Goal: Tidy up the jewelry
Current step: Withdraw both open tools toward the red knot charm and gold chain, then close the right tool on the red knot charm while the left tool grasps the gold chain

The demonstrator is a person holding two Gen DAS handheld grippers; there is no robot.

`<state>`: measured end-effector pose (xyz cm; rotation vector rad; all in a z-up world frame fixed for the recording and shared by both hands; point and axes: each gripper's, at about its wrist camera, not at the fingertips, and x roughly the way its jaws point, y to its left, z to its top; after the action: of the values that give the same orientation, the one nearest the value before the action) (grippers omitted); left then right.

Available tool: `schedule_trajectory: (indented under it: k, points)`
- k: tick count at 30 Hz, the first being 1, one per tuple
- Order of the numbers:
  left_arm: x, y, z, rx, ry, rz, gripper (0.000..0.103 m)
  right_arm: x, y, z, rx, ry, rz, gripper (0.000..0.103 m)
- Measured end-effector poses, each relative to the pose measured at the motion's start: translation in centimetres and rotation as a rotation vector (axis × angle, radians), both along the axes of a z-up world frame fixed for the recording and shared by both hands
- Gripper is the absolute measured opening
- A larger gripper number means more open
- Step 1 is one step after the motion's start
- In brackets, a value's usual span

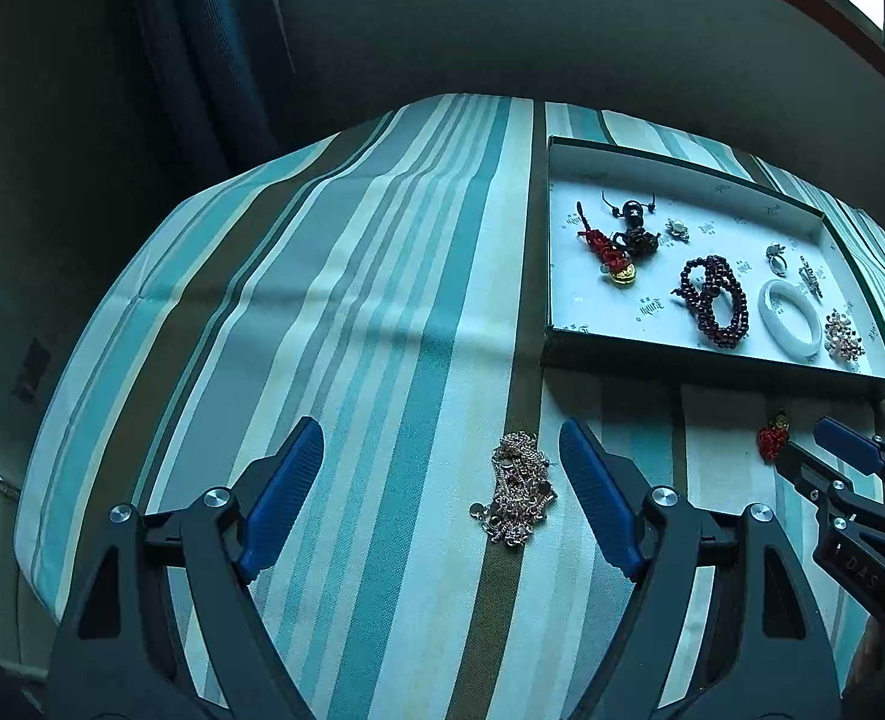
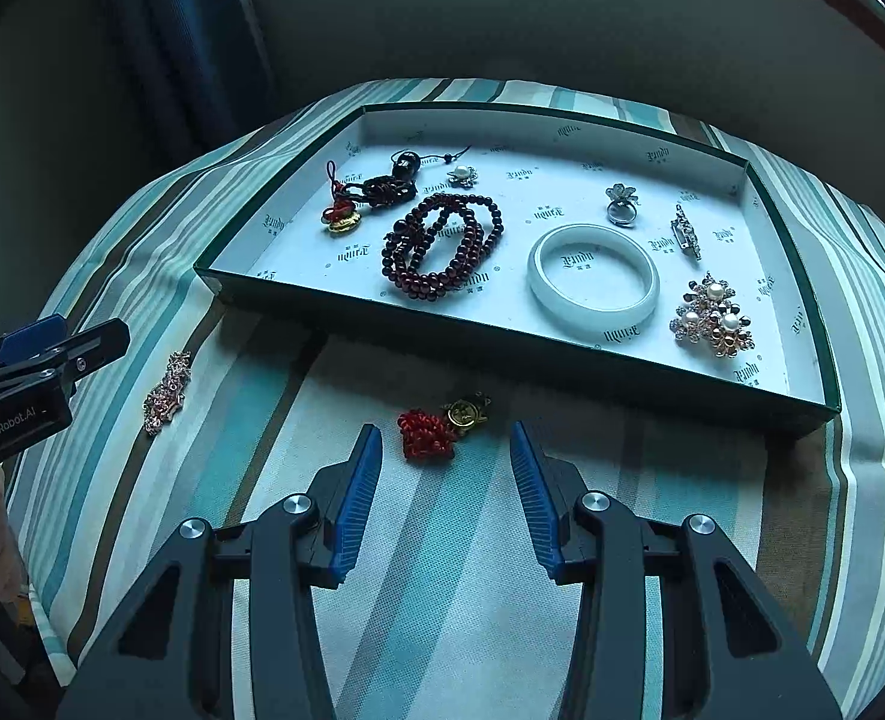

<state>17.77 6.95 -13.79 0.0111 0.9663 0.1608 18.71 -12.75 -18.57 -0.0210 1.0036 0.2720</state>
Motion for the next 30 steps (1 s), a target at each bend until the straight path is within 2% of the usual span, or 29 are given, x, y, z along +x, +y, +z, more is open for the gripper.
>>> schedule_trajectory:
  k: [6,9,12,30]
  points:
    - [0.1,1.1,-1.1,-0.010,0.030,0.027,0.081,0.6,1.0,-0.9,-0.043,-0.006,0.003,0.043]
    - [0.2,1.2,-1.4,-0.011,0.034,0.025,0.081,0.5,0.7,-0.8,-0.052,-0.012,0.009,0.024]
    - [0.2,1.0,-1.8,-0.014,0.048,0.018,0.081,0.3,0.1,-0.8,-0.055,-0.011,0.012,0.018]
    - [1.3,-2.1,-4.4,-0.034,0.105,-0.072,0.079,-1.8,-5.3,-0.4,-0.071,-0.008,-0.058,0.017]
